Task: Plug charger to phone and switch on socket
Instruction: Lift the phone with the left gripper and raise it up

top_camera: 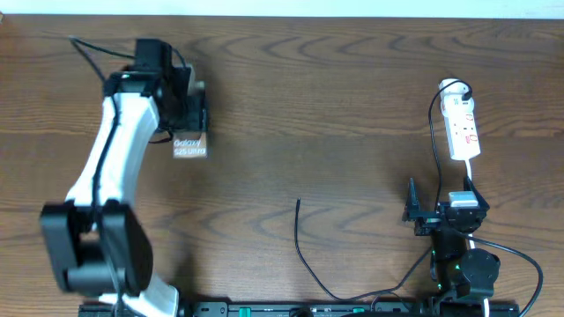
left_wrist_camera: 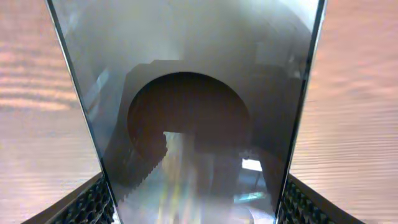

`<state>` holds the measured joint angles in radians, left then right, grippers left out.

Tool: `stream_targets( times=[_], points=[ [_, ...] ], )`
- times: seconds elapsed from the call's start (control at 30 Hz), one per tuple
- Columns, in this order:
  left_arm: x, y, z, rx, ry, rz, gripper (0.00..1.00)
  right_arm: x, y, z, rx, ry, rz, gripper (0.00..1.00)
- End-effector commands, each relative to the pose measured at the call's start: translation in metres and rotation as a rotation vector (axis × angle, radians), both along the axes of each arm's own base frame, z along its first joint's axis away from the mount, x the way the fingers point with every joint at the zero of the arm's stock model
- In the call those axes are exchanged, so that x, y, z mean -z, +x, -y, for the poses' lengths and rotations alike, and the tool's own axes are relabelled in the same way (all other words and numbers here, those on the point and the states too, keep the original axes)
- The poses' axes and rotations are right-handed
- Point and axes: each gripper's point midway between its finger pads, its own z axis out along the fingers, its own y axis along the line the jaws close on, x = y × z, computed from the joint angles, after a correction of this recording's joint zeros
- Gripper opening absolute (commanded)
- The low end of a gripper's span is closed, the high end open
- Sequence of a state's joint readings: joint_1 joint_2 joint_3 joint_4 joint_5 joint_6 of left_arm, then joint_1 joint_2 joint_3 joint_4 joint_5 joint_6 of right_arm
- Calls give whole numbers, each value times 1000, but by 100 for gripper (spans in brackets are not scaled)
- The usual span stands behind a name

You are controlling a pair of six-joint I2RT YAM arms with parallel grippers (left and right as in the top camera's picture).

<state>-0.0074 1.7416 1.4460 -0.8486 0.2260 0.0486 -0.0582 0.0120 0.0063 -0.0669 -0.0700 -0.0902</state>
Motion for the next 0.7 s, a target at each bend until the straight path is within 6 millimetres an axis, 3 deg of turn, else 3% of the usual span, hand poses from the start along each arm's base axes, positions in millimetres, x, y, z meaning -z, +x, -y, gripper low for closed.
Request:
stream_targets(
  times=[0.0, 0.1, 0.17, 0.3, 0.43, 0.67],
  points=[
    [-55, 4, 35, -50, -261, 93, 7, 0, 0, -1, 1, 10, 0, 99],
    [-80, 3, 54, -129, -441, 92, 8, 0, 0, -1, 1, 10, 0, 99],
    [-99, 3, 74, -208, -641, 35, 7, 0, 0, -1, 1, 10, 0, 99],
    [-124, 0, 92, -294, -896, -94, 8, 0, 0, -1, 1, 10, 0, 99],
    [-140, -7, 97, -429, -1077, -277, 8, 0, 0, -1, 1, 10, 0, 99],
    [-172, -23, 96, -507, -1305, -551, 7, 0, 0, -1, 1, 10, 0, 99]
  ],
)
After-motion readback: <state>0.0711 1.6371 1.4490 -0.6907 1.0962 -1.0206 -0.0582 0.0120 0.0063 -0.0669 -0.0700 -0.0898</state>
